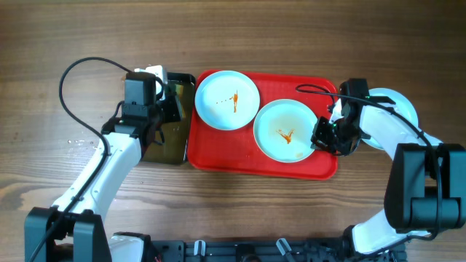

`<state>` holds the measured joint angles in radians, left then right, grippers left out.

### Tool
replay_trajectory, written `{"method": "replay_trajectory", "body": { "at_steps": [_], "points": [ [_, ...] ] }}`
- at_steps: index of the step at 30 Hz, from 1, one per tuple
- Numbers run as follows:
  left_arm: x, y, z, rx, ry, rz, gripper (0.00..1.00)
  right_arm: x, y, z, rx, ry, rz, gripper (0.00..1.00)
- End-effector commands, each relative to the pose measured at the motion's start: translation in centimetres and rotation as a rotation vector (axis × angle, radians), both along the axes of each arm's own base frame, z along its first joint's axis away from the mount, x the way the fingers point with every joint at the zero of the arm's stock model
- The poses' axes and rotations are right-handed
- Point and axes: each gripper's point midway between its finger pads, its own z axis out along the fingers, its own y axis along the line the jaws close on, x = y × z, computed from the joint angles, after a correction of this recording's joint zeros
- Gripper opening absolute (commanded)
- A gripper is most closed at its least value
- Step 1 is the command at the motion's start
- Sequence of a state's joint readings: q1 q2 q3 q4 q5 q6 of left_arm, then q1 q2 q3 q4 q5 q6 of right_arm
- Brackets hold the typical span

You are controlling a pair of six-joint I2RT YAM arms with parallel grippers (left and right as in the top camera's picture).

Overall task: Clean dirty plates on tray and stack at the side
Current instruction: 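Scrub the held plate with the sponge in the left gripper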

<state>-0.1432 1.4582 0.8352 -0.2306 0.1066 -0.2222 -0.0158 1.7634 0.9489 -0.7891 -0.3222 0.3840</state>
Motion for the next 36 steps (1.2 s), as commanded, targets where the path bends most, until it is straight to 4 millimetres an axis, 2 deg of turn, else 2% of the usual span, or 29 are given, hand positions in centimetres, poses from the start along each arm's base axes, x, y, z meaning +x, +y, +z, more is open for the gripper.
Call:
{"method": "replay_trajectory", "body": {
  "at_steps": [1,5,8,15,16,17,19,22,28,31,34,36],
  "points": [
    [0.1,-2.5,1.6,-0.100,-0.037,-0.089,0.04,-1.5,-1.9,-1.6,-0.116,0.049,0.043,0.04],
    [-0.3,-8.1,4.2,-0.462,0.012,-0.089,0.04,-1.5,-1.9,-1.7,-0.116,0.046,0.051,0.04],
    [-0.9,-12.3,4.6,-0.570,0.050,-0.116,0.04,-1.5,-1.9,-1.7,-0.116,0.046,0.051,0.04],
    [-3.3,-22.4,2.2,-0.718,0.153,-0.226,0.04,-1.5,-1.9,-1.6,-0.116,0.046,0.051,0.04],
    [-4.2,-25.5,1.4,-0.762,0.165,-0.275,0.04,-1.5,-1.9,-1.6,-0.116,0.046,0.052,0.04],
    [-4.5,-26.4,1.2,-0.775,0.165,-0.291,0.04,-1.5,-1.9,-1.6,-0.116,0.046,0.052,0.04],
    [-4.9,-27.9,0.5,-0.797,0.161,-0.312,0.04,-1.5,-1.9,-1.6,-0.116,0.046,0.052,0.04],
    [-5.5,-30.0,-2.0,-0.833,0.200,-0.257,0.04,-1.5,-1.9,-1.6,-0.116,0.046,0.052,0.04],
    [-6.5,-33.3,-3.2,-0.861,0.226,-0.378,0.04,-1.5,-1.9,-1.6,-0.116,0.046,0.052,0.04],
    [-6.1,-33.8,-4.8,-0.745,0.255,-0.418,0.04,-1.5,-1.9,-1.6,-0.116,0.046,0.052,0.04],
    [-5.9,-34.1,-5.0,-0.711,0.247,-0.429,0.04,-1.5,-1.9,-1.6,-0.115,0.047,0.052,0.04],
    [-6.1,-33.6,-6.6,-0.651,0.274,-0.376,0.04,-1.5,-1.8,-1.6,-0.112,0.047,0.052,0.04]
  ]
}}
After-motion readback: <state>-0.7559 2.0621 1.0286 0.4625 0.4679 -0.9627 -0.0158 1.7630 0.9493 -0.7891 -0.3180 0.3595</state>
